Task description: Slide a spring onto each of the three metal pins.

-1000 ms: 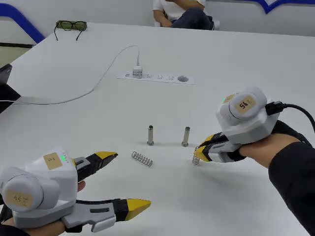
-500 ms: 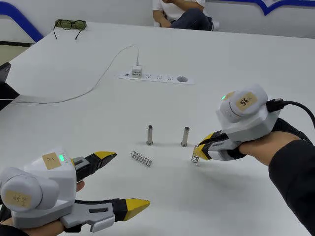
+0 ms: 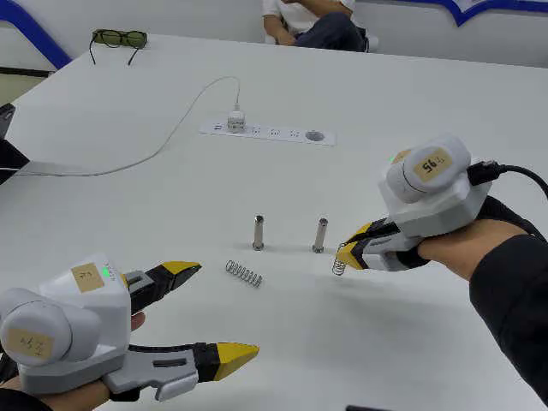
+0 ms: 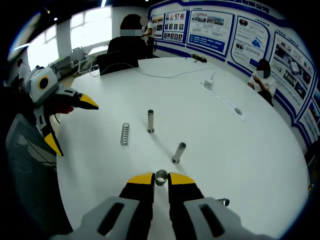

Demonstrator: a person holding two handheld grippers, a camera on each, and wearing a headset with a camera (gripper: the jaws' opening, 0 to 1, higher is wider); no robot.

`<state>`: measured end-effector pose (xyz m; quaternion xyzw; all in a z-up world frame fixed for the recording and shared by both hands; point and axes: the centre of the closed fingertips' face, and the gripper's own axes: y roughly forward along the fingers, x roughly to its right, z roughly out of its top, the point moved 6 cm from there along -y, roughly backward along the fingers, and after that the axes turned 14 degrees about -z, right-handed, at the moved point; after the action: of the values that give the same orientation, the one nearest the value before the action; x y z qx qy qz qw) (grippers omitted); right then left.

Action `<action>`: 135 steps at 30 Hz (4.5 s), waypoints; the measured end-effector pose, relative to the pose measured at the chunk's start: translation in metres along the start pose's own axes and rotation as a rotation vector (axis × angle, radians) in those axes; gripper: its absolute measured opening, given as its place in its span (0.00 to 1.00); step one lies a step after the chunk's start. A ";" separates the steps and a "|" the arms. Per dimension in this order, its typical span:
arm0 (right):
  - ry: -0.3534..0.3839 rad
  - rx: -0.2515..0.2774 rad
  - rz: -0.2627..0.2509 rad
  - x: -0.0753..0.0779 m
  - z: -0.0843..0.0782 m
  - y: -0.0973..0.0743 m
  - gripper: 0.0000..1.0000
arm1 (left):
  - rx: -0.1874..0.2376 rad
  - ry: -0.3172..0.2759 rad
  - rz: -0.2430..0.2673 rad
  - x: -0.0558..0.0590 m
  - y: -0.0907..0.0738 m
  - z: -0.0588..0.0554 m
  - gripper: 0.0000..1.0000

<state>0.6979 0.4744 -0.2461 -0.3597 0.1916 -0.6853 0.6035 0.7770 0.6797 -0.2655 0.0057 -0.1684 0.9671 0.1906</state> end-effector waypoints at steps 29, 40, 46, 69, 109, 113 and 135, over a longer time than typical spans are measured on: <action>-0.008 0.027 -0.016 0.009 0.014 -0.009 0.12 | -0.006 -0.001 0.009 -0.001 -0.002 -0.001 0.76; -0.017 0.033 -0.015 0.010 0.019 -0.011 0.12 | -0.005 -0.005 0.012 0.001 -0.002 -0.002 0.76; -0.021 0.041 -0.021 0.012 0.025 -0.012 0.12 | -0.002 -0.007 0.012 0.000 -0.003 -0.001 0.76; -0.036 0.064 -0.037 0.020 0.042 -0.010 0.12 | 0.001 -0.016 0.013 -0.001 -0.004 -0.005 0.76; -0.049 0.079 -0.033 0.027 0.058 -0.002 0.12 | -0.006 -0.022 0.020 -0.002 -0.005 -0.006 0.76; -0.051 0.075 -0.029 0.027 0.057 0.000 0.12 | -0.007 -0.023 0.021 -0.002 -0.006 -0.007 0.76; -0.047 0.056 -0.017 0.026 0.054 0.009 0.12 | -0.008 -0.032 0.029 -0.003 -0.007 -0.009 0.76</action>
<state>0.7431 0.4571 -0.2094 -0.3606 0.1551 -0.6868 0.6118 0.7825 0.6880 -0.2715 0.0181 -0.1752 0.9689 0.1740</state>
